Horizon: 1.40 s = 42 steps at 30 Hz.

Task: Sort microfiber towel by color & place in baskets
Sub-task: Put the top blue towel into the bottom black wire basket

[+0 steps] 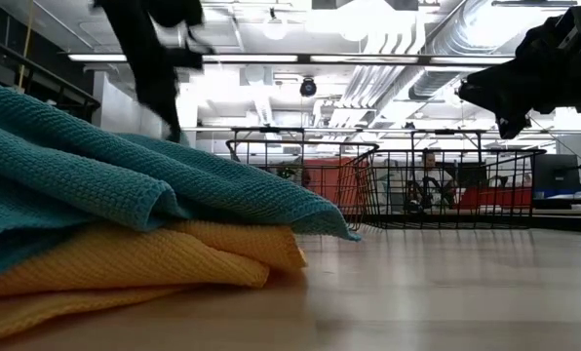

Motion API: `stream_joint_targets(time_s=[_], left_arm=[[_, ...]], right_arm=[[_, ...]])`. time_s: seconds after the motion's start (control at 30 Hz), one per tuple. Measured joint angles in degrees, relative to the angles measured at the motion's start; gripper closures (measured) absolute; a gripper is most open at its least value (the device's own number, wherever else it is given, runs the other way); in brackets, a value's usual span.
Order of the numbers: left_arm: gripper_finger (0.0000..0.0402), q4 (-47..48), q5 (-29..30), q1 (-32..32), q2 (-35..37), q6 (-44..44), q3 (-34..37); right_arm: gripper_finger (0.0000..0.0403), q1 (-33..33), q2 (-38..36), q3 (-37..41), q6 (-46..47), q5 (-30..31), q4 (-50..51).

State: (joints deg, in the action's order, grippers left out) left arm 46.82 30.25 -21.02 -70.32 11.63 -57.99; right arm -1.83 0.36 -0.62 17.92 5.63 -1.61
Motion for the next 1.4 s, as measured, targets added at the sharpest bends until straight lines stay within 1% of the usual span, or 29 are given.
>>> stream_joint_targets(time_s=[0.1, 0.17, 0.23, 0.33, 0.47, 0.57, 0.63, 0.67, 0.8, 0.87, 0.97, 1.03, 1.13, 1.2, 1.27, 1.4], left_arm=[[0.0401, 4.9, 1.6, 1.1, 5.9, -4.1, -5.1], [0.0401, 8.1, 0.7, 2.3, 9.1, -7.8, -9.0], [0.0401, 10.1, -2.9, 4.3, 11.5, -11.6, -13.2], [0.0401, 11.5, -10.3, 8.5, 13.6, -16.8, -19.7], [0.0401, 11.5, -24.2, 15.4, 14.2, -27.8, -28.3], [0.0401, 11.4, -32.5, 20.9, 14.1, -36.9, -33.5], [0.0401, 11.2, -35.7, 24.8, 14.2, -43.3, -36.0], [0.0401, 11.2, -36.3, 26.7, 14.2, -46.1, -36.8], [0.0401, 13.5, -36.3, 33.8, 14.2, -56.1, -38.9], [0.0401, 16.4, -35.7, 36.6, 14.2, -60.3, -39.0], [0.0401, 24.1, -35.2, 40.4, 13.3, -65.7, -37.9], [0.0401, 29.5, -35.1, 42.8, 12.3, -68.3, -35.5], [0.0401, 31.9, -37.7, 46.3, 11.0, -71.0, -29.1], [0.0401, 29.9, -41.2, 48.7, 10.6, -72.9, -23.8], [0.0401, 25.4, -44.6, 51.1, 10.8, -75.4, -18.4], [0.0401, 9.9, -50.7, 55.9, 10.5, -81.7, -8.4]], right_arm=[[0.0279, 0.0, 0.0, 0.0, 0.0, 0.0, 0.0], [0.0279, 0.0, 0.0, 0.0, 0.0, 0.0, 0.0], [0.0279, 0.0, 0.0, 0.0, 0.0, 0.0, 0.0], [0.0279, 0.0, 0.0, 0.0, 0.0, 0.0, 0.0], [0.0279, 0.0, 0.0, 0.0, 0.0, 0.0, 0.0], [0.0279, 0.0, 0.0, 0.0, 0.0, 0.0, 0.0], [0.0279, 0.0, 0.0, 0.0, 0.0, 0.0, 0.0], [0.0279, 0.0, 0.0, 0.0, 0.0, 0.0, 0.0], [0.0279, 0.0, 0.0, 0.0, 0.0, 0.0, 0.0], [0.0279, 0.0, 0.0, 0.0, 0.0, 0.0, 0.0], [0.0279, 0.0, 0.0, 0.0, 0.0, 0.0, 0.0], [0.0279, 0.0, 0.0, 0.0, 0.0, 0.0, 0.0], [0.0279, 0.0, 0.0, 0.0, 0.0, 0.0, 0.0], [0.0279, 0.0, 0.0, 0.0, 0.0, 0.0, 0.0], [0.0279, 0.0, 0.0, 0.0, 0.0, 0.0, 0.0], [0.0279, 0.0, 0.0, 0.0, 0.0, 0.0, 0.0]])
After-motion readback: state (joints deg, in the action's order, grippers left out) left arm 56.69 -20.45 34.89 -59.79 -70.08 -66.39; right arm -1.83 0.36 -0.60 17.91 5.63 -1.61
